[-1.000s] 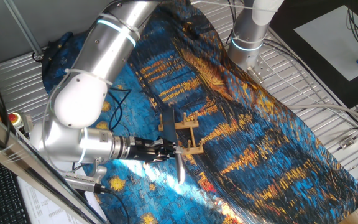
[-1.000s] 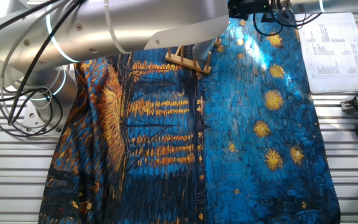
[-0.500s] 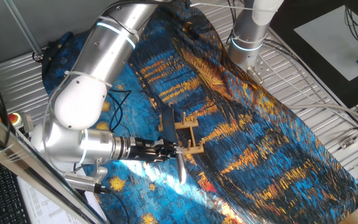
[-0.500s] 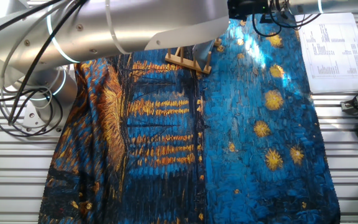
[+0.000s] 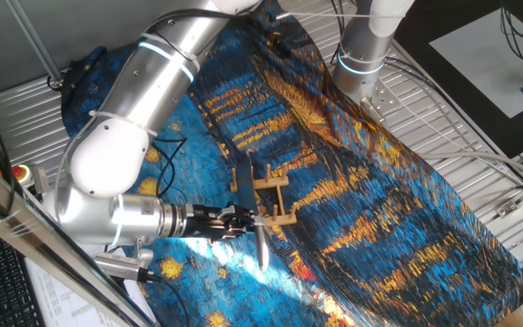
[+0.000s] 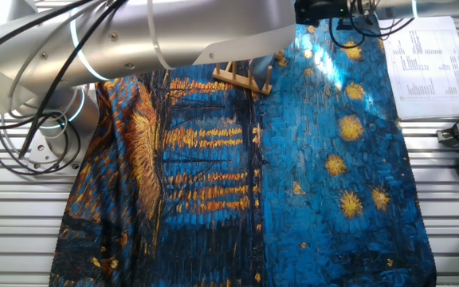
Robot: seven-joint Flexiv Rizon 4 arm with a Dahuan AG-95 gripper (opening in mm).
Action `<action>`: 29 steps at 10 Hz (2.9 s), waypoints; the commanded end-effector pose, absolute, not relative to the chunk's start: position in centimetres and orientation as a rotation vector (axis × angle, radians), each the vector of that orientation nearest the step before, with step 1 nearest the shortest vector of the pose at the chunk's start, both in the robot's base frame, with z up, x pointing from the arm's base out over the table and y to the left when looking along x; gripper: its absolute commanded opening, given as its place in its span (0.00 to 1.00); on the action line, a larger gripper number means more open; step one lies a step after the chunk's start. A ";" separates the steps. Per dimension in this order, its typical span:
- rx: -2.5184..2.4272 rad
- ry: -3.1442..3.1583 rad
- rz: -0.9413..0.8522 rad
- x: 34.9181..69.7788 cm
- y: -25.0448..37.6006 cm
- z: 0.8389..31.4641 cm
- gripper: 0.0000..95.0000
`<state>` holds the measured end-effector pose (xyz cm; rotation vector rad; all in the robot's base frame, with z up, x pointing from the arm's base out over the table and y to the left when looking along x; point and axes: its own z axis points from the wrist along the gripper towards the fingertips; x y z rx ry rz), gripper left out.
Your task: Put the knife on the knife rack
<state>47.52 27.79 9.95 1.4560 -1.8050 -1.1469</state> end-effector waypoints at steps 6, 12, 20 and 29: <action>1.452 -1.796 -1.154 47.2 27.7 9.6 0.00; 1.458 -1.790 -1.158 47.2 27.7 9.2 0.00; 1.460 -1.797 -1.153 47.2 27.7 9.2 0.20; 1.465 -1.830 -1.150 47.2 27.7 9.5 0.60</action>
